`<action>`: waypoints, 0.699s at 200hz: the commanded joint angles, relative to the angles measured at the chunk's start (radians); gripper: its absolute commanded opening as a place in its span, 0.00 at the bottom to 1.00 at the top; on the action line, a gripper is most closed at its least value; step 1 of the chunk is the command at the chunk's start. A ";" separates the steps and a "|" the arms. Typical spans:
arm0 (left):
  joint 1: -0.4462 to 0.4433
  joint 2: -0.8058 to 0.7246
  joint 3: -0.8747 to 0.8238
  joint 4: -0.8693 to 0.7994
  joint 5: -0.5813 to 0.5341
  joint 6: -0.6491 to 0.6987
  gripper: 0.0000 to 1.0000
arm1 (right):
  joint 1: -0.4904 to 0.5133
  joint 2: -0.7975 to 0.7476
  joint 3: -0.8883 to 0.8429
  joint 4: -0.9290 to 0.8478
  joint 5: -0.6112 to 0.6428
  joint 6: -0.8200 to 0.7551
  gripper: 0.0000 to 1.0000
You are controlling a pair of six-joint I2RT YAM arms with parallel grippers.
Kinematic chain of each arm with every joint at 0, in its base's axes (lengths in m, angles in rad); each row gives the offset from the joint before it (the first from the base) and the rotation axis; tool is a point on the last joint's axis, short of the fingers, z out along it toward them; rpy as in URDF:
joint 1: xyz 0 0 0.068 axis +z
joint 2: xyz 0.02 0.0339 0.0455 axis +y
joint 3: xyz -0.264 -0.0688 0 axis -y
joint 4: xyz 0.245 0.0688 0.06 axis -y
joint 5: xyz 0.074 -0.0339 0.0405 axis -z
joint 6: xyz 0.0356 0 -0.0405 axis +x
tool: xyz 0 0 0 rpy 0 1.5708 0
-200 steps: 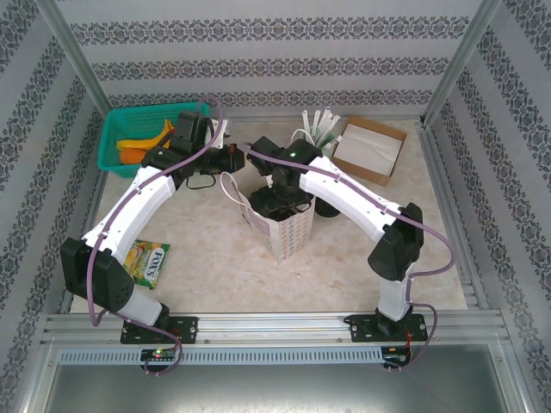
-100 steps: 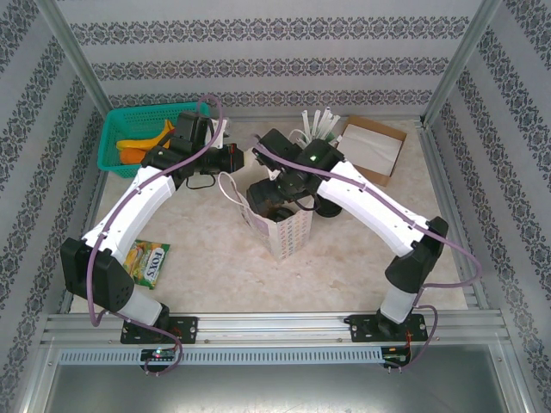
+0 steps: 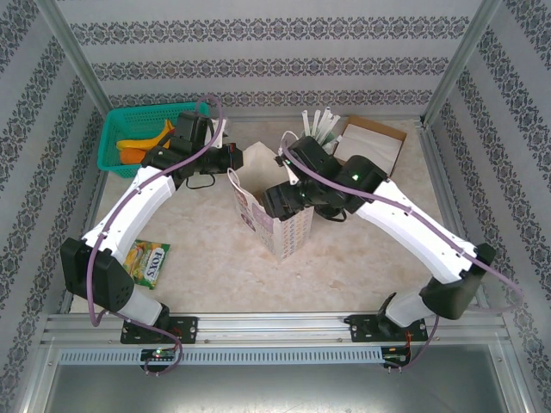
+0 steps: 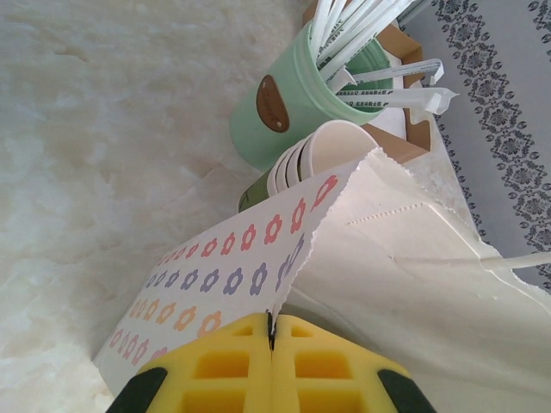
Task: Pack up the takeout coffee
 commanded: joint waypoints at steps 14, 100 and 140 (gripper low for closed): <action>-0.006 -0.005 0.018 0.006 -0.003 -0.012 0.00 | 0.016 -0.098 -0.084 0.095 -0.053 -0.010 0.95; -0.005 -0.007 0.014 0.016 0.001 -0.020 0.00 | 0.018 -0.283 -0.271 0.146 0.003 0.047 0.92; -0.006 -0.005 0.012 0.021 0.001 -0.024 0.00 | 0.017 -0.364 -0.342 0.120 0.062 0.108 0.89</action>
